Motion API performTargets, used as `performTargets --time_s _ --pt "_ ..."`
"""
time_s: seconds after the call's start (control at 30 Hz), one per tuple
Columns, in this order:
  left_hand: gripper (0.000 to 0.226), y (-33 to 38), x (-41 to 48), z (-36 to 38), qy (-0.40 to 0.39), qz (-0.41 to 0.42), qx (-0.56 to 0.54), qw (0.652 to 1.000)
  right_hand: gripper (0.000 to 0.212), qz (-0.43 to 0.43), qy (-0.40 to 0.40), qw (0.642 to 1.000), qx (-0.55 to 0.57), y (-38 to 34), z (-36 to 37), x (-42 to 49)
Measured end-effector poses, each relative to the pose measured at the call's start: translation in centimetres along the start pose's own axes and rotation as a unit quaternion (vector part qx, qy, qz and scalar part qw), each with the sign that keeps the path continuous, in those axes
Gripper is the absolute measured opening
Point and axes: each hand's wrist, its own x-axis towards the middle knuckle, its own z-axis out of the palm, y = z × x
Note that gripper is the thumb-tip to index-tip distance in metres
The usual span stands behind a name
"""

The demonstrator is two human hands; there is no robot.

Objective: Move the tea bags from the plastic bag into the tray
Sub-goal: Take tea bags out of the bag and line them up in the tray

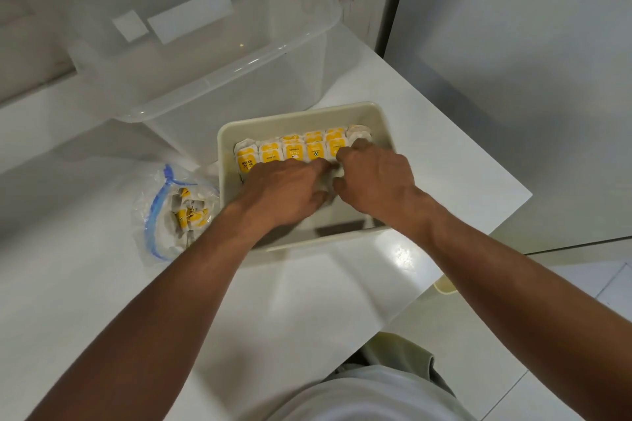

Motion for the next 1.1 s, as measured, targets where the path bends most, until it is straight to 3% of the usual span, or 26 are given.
performTargets --time_s 0.13,0.27,0.4,0.63,0.73,1.1 --pt "0.039 -1.7 -2.1 -1.8 0.014 -0.015 -0.019 1.0 0.035 -0.059 -0.012 0.983 0.176 0.5 -0.3 0.5" --pt "0.029 -3.5 -4.8 -3.9 0.051 -0.047 -0.15 0.986 0.016 -0.058 -0.102 0.91 0.398 -0.2 -0.8 0.6" --pt "0.024 -6.0 -7.5 -4.7 0.101 -0.078 -0.249 0.96 0.015 -0.061 -0.15 0.851 0.5 -2.3 -1.1 0.2" --pt "0.02 -8.7 -11.6 -4.6 0.106 -0.131 -0.341 0.925 0.013 -0.12 -0.163 0.837 0.508 -7.0 -2.0 -0.7" --pt "0.021 -9.8 -13.3 -4.0 0.111 -0.148 -0.354 0.917 0.012 -0.148 -0.141 0.854 0.479 -9.2 -2.2 -0.9" --pt "0.026 -12.4 -15.4 -0.7 0.061 -0.187 -0.261 0.945 0.021 -0.266 -0.063 0.917 0.292 -13.3 -1.7 -0.4"
